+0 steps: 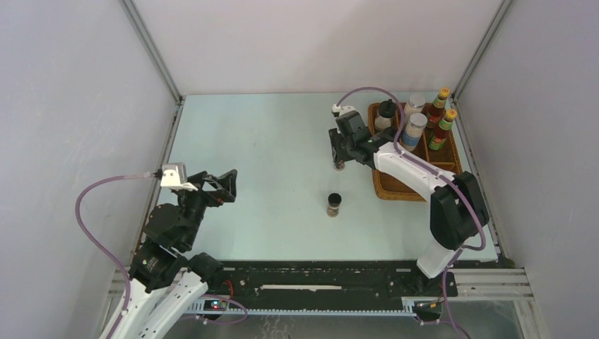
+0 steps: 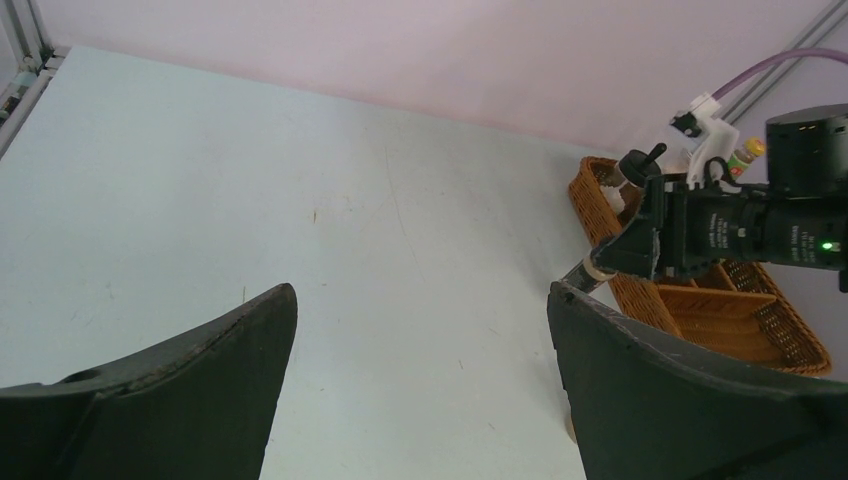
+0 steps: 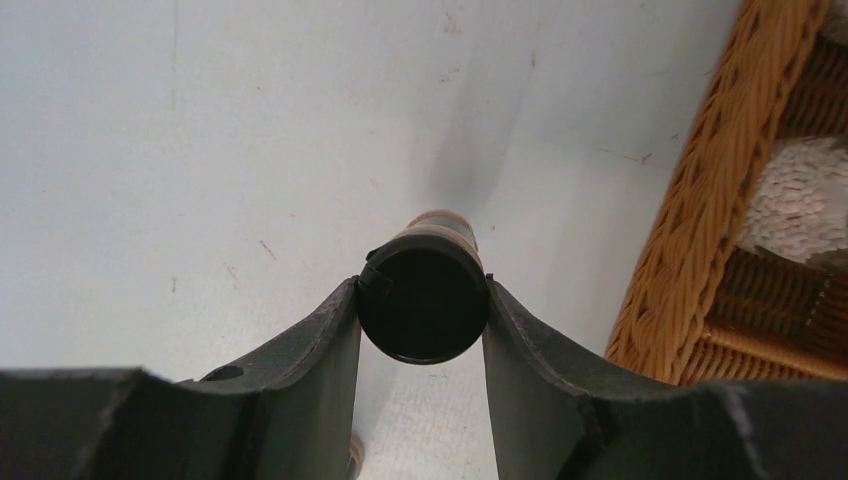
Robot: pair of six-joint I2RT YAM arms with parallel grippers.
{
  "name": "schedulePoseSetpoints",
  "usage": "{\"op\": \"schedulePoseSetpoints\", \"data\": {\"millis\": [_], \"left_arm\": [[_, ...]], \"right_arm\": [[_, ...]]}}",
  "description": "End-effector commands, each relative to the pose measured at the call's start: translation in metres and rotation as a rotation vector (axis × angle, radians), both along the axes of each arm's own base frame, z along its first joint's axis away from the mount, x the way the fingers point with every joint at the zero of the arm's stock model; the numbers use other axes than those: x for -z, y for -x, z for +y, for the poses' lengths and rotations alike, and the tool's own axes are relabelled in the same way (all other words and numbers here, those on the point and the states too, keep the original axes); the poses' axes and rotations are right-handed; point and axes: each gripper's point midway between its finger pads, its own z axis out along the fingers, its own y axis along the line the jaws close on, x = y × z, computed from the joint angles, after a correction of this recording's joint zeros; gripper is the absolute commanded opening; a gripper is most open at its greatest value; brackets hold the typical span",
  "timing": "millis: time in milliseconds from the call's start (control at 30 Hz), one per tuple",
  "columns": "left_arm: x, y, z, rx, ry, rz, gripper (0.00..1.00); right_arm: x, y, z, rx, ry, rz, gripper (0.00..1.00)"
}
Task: Organize the condiment bottles
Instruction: Pick up the bottle from the center of the board, then place the bottle in the storage box.
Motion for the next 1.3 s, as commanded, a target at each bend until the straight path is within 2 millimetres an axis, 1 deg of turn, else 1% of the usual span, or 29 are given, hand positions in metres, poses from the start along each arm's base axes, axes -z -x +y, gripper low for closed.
{"op": "schedulePoseSetpoints", "data": {"millis": [0, 133, 267, 400, 500, 667, 733, 833, 1067, 1267], "left_arm": [[-0.001, 0.001, -0.001, 0.010, -0.007, -0.012, 1.00], [-0.003, 0.002, -0.002, 0.015, -0.002, -0.016, 1.00], [-0.005, 0.003, -0.002, 0.022, 0.005, -0.021, 1.00], [-0.007, 0.005, -0.003, 0.027, 0.013, -0.028, 1.00], [-0.009, 0.007, -0.002, 0.029, 0.018, -0.033, 1.00], [-0.008, 0.010, -0.002, 0.035, 0.027, -0.035, 1.00], [-0.009, 0.011, -0.002, 0.038, 0.032, -0.037, 1.00], [-0.009, 0.012, -0.002, 0.043, 0.036, -0.037, 1.00], [-0.007, 0.012, -0.004, 0.051, 0.043, -0.035, 1.00], [-0.005, 0.014, -0.003, 0.053, 0.045, -0.036, 1.00]], "right_arm": [[-0.067, 0.000, 0.004, 0.008, -0.082, -0.124, 0.00], [-0.090, 0.010, -0.004, 0.033, -0.107, -0.153, 0.00], [-0.107, 0.020, -0.017, 0.077, -0.110, -0.171, 0.00], [-0.118, 0.033, -0.034, 0.134, -0.104, -0.179, 0.00], [-0.121, 0.041, -0.049, 0.182, -0.099, -0.184, 0.00], [-0.118, 0.054, -0.082, 0.280, -0.106, -0.188, 0.00], [-0.118, 0.059, -0.100, 0.335, -0.118, -0.197, 0.00], [-0.114, 0.066, -0.130, 0.428, -0.136, -0.203, 0.00], [-0.093, 0.080, -0.194, 0.622, -0.151, -0.203, 0.00], [-0.068, 0.092, -0.236, 0.759, -0.145, -0.178, 0.00]]}}
